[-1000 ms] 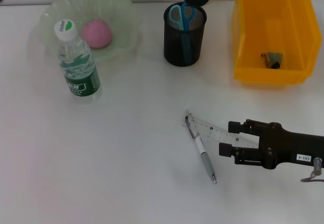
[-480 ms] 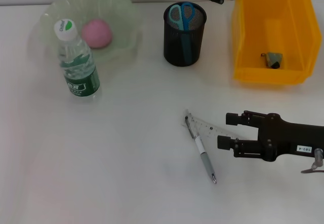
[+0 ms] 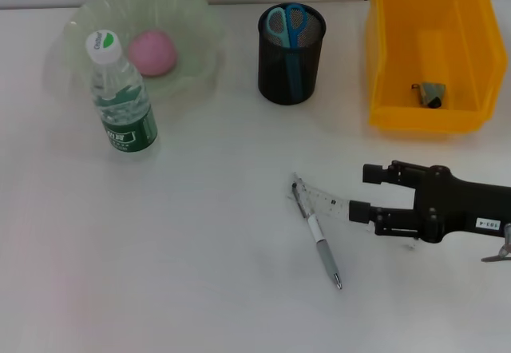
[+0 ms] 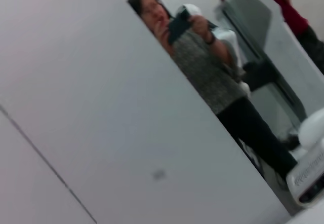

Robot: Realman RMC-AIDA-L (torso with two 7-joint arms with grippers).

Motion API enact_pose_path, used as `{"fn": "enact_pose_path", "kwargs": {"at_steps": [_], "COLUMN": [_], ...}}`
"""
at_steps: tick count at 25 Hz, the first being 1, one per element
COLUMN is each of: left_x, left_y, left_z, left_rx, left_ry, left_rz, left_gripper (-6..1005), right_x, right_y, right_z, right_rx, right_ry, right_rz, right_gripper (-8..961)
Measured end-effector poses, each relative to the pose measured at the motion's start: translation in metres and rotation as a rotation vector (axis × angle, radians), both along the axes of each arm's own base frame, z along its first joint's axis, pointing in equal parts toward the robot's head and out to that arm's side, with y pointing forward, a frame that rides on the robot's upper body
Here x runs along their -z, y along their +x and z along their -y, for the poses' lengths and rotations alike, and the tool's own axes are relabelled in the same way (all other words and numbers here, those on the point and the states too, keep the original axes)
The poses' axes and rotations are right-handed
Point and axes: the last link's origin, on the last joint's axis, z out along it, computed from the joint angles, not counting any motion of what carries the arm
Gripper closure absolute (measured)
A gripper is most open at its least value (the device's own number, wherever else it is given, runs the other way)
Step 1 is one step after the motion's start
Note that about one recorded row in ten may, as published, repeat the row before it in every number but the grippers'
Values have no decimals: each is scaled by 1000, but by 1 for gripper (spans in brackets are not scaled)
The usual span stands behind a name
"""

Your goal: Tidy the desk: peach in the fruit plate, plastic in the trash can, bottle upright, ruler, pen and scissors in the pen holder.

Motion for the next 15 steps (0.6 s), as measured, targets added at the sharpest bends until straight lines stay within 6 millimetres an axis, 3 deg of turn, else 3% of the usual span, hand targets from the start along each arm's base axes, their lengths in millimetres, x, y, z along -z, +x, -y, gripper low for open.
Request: {"fn": "enact_pose_path", "kwargs": {"at_steps": [3,5,6,7,10,11,15], "left_x": [-8,-8,-7,-4,-1,10,23], "left_y": [-33,-38,-55,-69,-76,-96,-115], "left_z": [12,14,22,26,29,36,47], "left_rx": [-109,-124,-184,-243,-271,-326,-376], "left_ry": [-49,-54,-61,-73,-82,-99,-115], "left_rz": [144,159,197,224,236,255,254], "left_gripper": [198,198,198,198,198,198,198], "right_x": [-6,-8,-11,-13,-13,-13,-15], "right_y": [-2,-2,-4,-5,-6,-6,-8], "right_z": [-1,-2,-4,-6,-7,-7,-8], "right_rx": [-12,-15,-22,-30,-37,-40,-48], "right_ry": [19,25,34,44,45,43,45], "right_rz": [-12,-17,-21,-19,-15,-12,-7], "right_gripper": [128,127,127,127,127,127,127]}}
